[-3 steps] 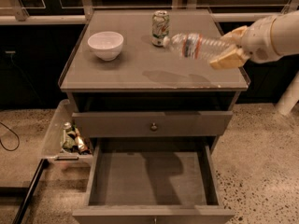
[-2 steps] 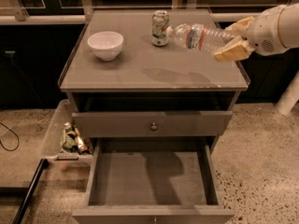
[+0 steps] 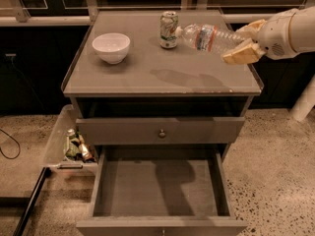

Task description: Pick water bottle from middle drawer and place on counter

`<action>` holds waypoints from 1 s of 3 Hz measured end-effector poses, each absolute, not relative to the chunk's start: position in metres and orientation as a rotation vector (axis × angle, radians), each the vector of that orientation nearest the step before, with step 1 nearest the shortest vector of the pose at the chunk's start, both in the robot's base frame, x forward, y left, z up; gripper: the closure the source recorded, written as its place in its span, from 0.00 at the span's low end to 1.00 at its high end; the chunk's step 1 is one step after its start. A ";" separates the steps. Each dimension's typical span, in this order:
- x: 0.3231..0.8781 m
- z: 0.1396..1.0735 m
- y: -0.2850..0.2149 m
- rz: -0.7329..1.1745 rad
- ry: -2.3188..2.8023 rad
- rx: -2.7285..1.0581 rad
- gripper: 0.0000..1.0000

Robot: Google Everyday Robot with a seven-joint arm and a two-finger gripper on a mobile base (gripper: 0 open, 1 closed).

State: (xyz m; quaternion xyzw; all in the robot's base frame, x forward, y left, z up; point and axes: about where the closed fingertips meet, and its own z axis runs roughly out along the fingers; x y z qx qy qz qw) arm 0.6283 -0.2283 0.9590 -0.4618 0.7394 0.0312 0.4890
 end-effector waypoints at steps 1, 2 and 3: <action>0.661 0.947 -0.230 0.121 1.828 -1.058 1.00; 0.695 0.938 -0.231 0.156 1.885 -0.985 1.00; 0.713 0.924 -0.230 0.159 1.962 -0.975 1.00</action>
Offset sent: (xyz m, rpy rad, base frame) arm 0.1030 -0.0102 -0.0284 0.1492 0.1264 -0.1564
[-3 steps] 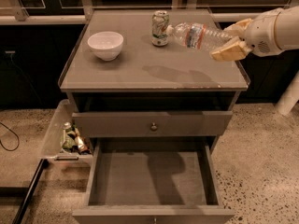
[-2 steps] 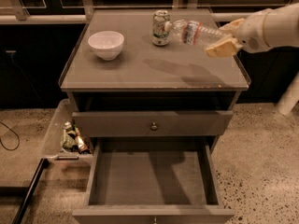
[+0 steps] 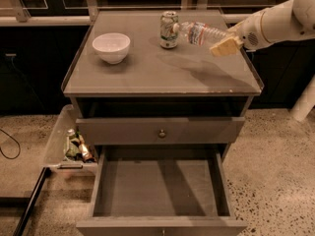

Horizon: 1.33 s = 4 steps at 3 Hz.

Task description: Pick water bottle from middle drawer and place on counter

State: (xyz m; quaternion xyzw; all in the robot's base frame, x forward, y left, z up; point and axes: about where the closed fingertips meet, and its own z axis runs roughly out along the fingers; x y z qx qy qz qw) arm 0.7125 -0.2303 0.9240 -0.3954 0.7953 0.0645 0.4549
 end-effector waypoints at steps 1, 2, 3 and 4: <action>0.717 0.902 -0.223 0.166 2.041 -1.016 1.00; 0.717 0.873 -0.220 0.194 2.112 -1.039 1.00; 0.715 0.850 -0.218 0.239 2.155 -1.048 1.00; 0.715 0.850 -0.218 0.239 2.155 -1.048 0.81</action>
Offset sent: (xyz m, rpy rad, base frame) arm 0.0023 0.0076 -0.0777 -0.0783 0.2379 0.0117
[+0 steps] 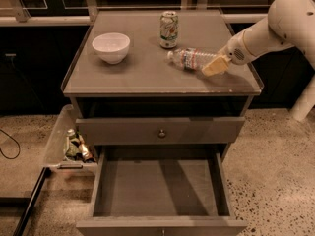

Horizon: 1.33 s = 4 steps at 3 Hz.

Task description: Pick water bottle from middle drawer and place on counter

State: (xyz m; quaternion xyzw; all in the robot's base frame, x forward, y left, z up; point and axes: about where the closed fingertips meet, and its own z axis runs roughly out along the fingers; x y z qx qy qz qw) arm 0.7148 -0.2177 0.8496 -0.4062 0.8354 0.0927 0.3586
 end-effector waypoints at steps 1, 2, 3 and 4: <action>0.715 0.850 -0.218 0.239 2.155 -1.048 0.58; 0.715 0.850 -0.218 0.239 2.155 -1.048 0.34; 0.715 0.849 -0.218 0.239 2.155 -1.048 0.11; 0.715 0.849 -0.218 0.239 2.155 -1.048 0.00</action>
Offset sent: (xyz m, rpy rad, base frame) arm 0.0000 0.0000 0.0000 0.0000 0.0000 0.0000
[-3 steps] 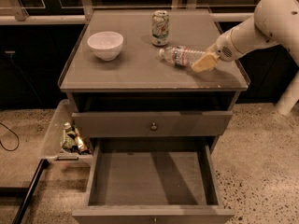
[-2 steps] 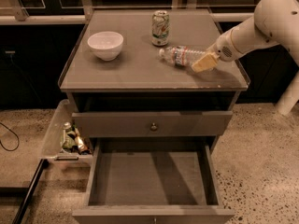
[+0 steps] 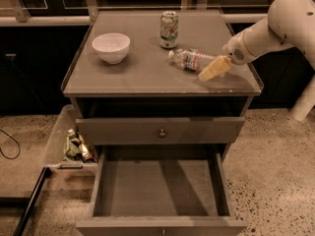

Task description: Pick water bottle from middle drawer and place on counter

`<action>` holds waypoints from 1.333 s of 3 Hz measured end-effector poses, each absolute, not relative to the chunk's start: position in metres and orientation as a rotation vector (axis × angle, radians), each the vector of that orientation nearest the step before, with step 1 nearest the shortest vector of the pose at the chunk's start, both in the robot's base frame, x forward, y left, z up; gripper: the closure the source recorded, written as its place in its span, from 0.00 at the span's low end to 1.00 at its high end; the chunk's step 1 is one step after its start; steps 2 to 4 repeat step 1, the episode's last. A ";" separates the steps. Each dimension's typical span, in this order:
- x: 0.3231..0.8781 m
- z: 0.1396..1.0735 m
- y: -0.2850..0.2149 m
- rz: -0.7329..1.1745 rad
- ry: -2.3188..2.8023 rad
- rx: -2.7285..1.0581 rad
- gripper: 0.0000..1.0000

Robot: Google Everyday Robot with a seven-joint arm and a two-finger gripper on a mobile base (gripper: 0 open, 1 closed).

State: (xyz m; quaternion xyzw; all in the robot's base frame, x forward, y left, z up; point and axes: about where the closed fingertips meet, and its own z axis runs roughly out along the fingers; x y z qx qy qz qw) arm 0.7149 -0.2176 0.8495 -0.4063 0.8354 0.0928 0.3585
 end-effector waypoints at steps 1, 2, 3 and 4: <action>0.715 0.849 -0.218 0.239 2.155 -1.048 0.00; 0.715 0.849 -0.218 0.239 2.155 -1.048 0.00; 0.715 0.849 -0.218 0.239 2.155 -1.048 0.00; 0.715 0.849 -0.218 0.239 2.155 -1.048 0.00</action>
Offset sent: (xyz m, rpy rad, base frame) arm 0.0000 0.0000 0.0000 0.0000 0.0000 0.0000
